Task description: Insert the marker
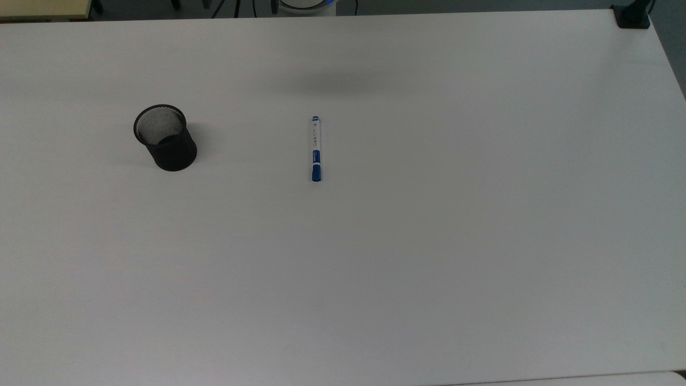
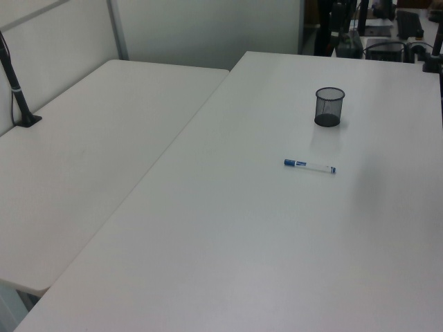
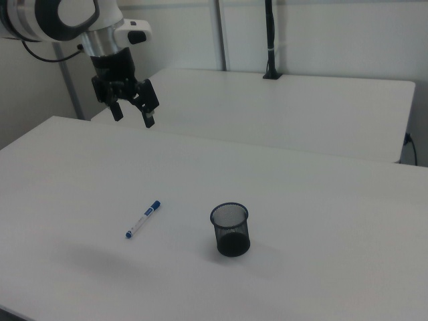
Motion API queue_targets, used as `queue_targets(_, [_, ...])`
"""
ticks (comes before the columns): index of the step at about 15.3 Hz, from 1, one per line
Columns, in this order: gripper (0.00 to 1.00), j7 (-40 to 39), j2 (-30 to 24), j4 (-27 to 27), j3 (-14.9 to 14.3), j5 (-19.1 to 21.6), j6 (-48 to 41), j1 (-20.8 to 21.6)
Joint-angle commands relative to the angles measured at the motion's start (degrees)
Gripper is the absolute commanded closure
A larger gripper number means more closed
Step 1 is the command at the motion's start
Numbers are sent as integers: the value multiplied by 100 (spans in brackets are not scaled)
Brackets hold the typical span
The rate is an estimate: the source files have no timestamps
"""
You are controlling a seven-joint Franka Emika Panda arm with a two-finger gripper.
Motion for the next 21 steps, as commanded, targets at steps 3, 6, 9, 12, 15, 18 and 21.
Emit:
queue_targets(3, [0,-1132,70,-297,10,-114,111,73])
queue_targets(6, [0,-1496,316,-314,72,-360,146,117])
queue_targets(9, [0,-946,326,-682,370,-439,382,108])
queue_targets(12, [0,214,396,-1437,669,-860,1391,108])
queue_targets(15, [0,604,693,-1773,714,-888,2324,117])
queue_targets(18, [0,604,1098,-1730,714,-888,2527,170])
queue_targets(21, [0,622,1528,-1738,714,-879,2957,274])
